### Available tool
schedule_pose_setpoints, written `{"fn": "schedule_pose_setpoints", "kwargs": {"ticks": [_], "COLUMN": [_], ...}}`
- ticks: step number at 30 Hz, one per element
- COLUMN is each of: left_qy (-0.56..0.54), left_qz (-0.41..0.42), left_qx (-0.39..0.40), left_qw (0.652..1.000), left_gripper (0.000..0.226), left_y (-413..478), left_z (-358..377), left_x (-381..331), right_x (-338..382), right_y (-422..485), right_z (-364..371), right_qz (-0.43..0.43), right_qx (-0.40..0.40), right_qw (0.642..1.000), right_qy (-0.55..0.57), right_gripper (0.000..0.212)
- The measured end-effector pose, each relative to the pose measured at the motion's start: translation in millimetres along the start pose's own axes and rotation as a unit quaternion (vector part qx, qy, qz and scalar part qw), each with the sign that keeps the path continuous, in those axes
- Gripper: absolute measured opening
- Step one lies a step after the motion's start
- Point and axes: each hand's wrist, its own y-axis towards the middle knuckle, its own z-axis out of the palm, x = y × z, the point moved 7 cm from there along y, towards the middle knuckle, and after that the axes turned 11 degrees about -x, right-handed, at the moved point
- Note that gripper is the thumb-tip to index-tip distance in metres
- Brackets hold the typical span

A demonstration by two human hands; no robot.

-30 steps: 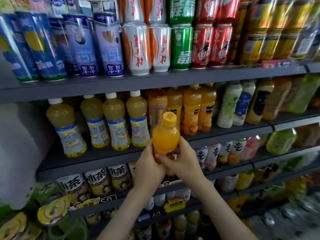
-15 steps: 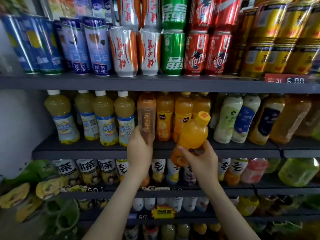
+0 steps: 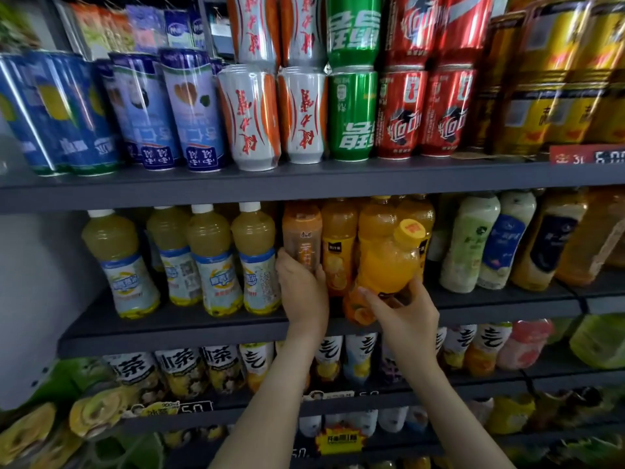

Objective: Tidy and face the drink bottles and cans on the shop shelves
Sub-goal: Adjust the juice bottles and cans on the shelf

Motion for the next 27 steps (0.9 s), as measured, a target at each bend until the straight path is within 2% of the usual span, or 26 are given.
{"fn": "schedule_pose_setpoints", "kwargs": {"ticks": [3,7,10,16,20,23,27], "left_qy": [-0.027,-0.105,-0.121,-0.136,-0.141,-0.133,-0.12], "left_qz": [0.006,0.021,0.037,0.002,-0.034,-0.048,-0.057], "left_qx": [0.017,0.033,0.01,-0.042,-0.076,-0.069,-0.045], "left_qw": [0.999,0.994,0.992,0.99,0.987,0.988,0.99], "left_gripper": [0.071,0.067,0.071,0.073,0.064,0.065,0.069], "left_y": [-3,-18,-25,-10,-2,0,-3], "left_z": [-8,-32,-60,-113,-137,-139,-136], "left_x": [-2,0,5,27,37,43,47], "right_x": [-3,1,1,10,16,16,19], "right_y": [-2,-2,-3,-9,-8,-8,-10], "right_z": [2,9,26,77,108,123,136], "right_qz": [0.004,-0.004,0.006,-0.03,-0.056,-0.053,-0.077], "right_qx": [-0.007,0.005,0.029,0.074,0.067,0.057,0.061], "right_qw": [1.0,1.0,0.999,0.995,0.987,0.982,0.983], "right_qy": [-0.001,-0.013,-0.019,-0.068,-0.133,-0.171,-0.158], "right_gripper": [0.047,0.039,0.04,0.047,0.058,0.065,0.062]}}
